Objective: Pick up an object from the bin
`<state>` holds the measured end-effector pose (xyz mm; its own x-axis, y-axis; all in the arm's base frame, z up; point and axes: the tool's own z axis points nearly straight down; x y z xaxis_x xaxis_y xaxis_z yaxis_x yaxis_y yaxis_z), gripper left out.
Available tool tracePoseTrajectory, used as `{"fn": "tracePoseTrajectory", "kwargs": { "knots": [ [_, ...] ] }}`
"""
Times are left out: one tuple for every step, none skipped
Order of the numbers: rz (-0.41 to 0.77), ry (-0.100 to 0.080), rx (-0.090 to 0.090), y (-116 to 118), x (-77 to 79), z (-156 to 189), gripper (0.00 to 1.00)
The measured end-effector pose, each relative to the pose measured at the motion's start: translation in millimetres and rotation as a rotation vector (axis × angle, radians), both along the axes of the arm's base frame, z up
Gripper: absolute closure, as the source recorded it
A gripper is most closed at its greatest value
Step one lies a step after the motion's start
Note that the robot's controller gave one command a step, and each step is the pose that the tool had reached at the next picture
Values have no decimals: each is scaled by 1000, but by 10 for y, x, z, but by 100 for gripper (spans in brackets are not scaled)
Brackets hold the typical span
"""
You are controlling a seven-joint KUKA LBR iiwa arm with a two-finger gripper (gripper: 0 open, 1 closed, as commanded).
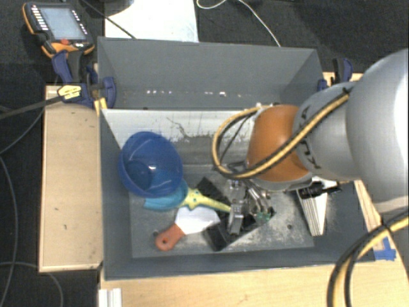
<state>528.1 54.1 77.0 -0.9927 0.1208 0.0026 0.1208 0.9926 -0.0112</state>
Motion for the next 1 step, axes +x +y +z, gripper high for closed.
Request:
{"fn": "tracePoseTrajectory", "kwargs": {
  "knots": [
    [5,0,0,3,1,0,100]
  ]
}}
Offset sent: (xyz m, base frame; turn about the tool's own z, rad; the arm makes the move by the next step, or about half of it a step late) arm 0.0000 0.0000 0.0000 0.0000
